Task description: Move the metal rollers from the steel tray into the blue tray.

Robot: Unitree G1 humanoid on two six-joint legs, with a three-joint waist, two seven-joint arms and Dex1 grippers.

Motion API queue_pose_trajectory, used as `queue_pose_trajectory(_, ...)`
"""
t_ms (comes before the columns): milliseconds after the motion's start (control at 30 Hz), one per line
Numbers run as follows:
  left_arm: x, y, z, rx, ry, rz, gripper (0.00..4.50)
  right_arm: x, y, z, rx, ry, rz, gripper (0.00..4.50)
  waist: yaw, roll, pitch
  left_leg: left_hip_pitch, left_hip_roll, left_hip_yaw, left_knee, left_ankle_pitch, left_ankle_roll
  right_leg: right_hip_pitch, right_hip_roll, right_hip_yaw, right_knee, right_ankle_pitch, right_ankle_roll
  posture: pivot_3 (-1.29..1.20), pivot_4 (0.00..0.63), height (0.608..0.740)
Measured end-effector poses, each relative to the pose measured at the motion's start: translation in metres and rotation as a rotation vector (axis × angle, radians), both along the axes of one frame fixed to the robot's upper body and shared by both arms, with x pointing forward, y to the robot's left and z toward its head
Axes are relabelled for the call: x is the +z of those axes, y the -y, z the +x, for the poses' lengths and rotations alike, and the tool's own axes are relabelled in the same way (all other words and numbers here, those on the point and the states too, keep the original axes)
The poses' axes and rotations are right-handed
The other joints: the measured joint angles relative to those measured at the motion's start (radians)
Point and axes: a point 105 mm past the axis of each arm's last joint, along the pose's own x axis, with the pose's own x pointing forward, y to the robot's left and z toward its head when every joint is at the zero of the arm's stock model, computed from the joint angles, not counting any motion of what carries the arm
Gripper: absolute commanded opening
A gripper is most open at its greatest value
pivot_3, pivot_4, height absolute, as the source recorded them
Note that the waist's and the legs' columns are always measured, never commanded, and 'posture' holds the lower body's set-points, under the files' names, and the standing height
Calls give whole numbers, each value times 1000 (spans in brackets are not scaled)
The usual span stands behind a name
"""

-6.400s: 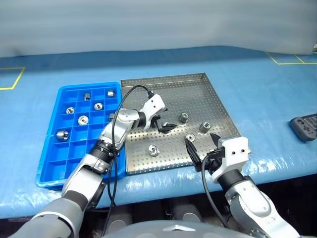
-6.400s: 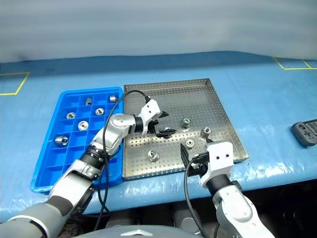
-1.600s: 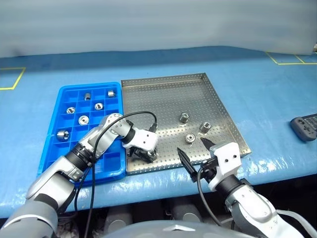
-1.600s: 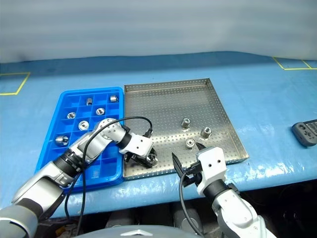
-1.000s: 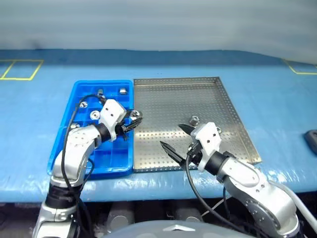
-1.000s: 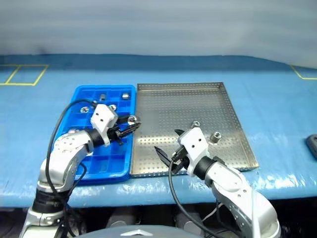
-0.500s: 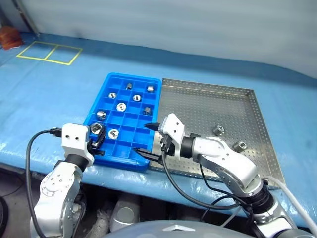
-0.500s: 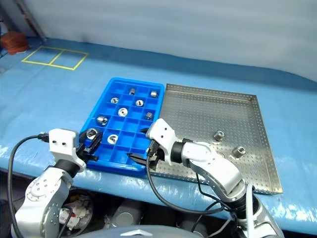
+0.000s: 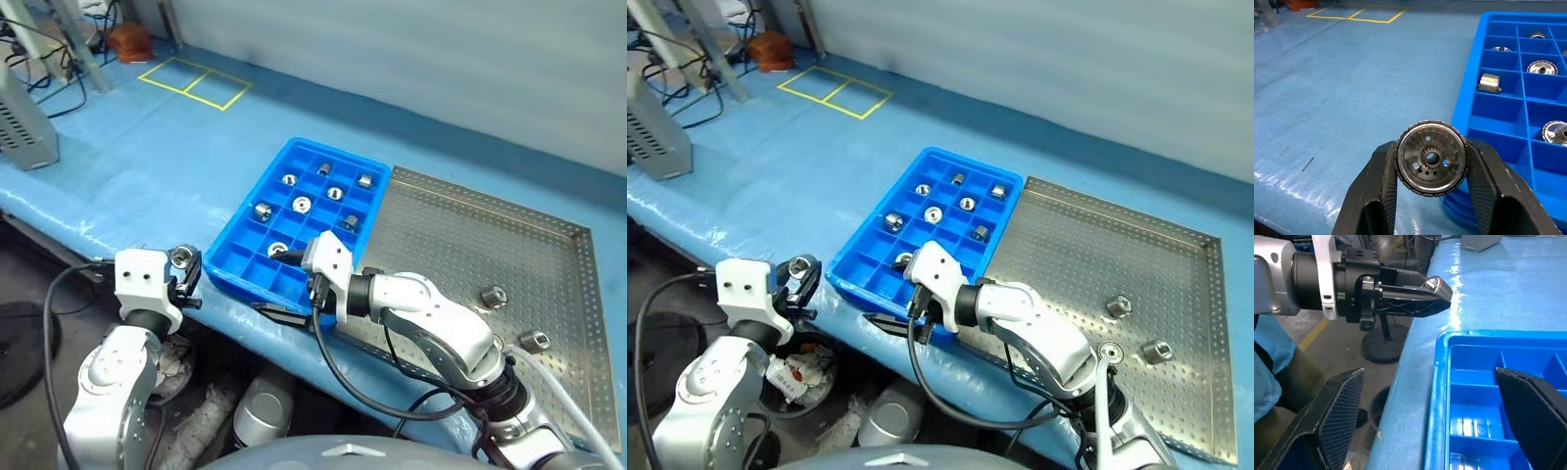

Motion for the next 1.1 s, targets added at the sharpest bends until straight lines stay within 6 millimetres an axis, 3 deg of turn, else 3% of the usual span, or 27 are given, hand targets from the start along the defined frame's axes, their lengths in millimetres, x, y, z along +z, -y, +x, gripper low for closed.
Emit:
queue_pose_trajectory(200, 6, 15, 13, -98, 23, -1, 1678, -4, 3, -2, -28, -13, 3, 4500, 36, 0, 0, -4, 0, 0, 0, -1, -1, -5, 0, -1, 1, 2, 3, 502, 150, 740)
queue_pose_trajectory(367, -5, 27, 25, -174, -24, 7, 1678, -3, 5, 0, -61, -4, 6, 4500, 33, 1, -1, -5, 1, 0, 0, -1, -1, -6, 1, -2, 1, 2, 3, 452, 150, 740)
queue_pose_trajectory(700, -22, 37, 32, -290, -105, 51, 1678, -6, 11, 2, -136, -2, 10, 4500, -9, 1, -1, -12, 1, -1, 1, -1, -1, -6, 1, -3, 1, 2, 4, 380, 150, 740)
queue_pose_trajectory(933, -25, 31, 37, -278, -139, 59, 1678, -4, 16, 1, -190, 0, 32, 4500, -68, 1, -1, -12, 1, -1, 3, -1, -1, -5, 1, -2, 1, 2, 4, 339, 150, 740)
queue_pose_trajectory(1100, -25, 22, 36, -258, -159, 58, 3401, -3, 22, 2, -231, 7, 39, 4500, -124, 1, -1, -12, 1, -2, 3, 0, -1, -4, 2, -2, 2, 3, 4, 328, 150, 740)
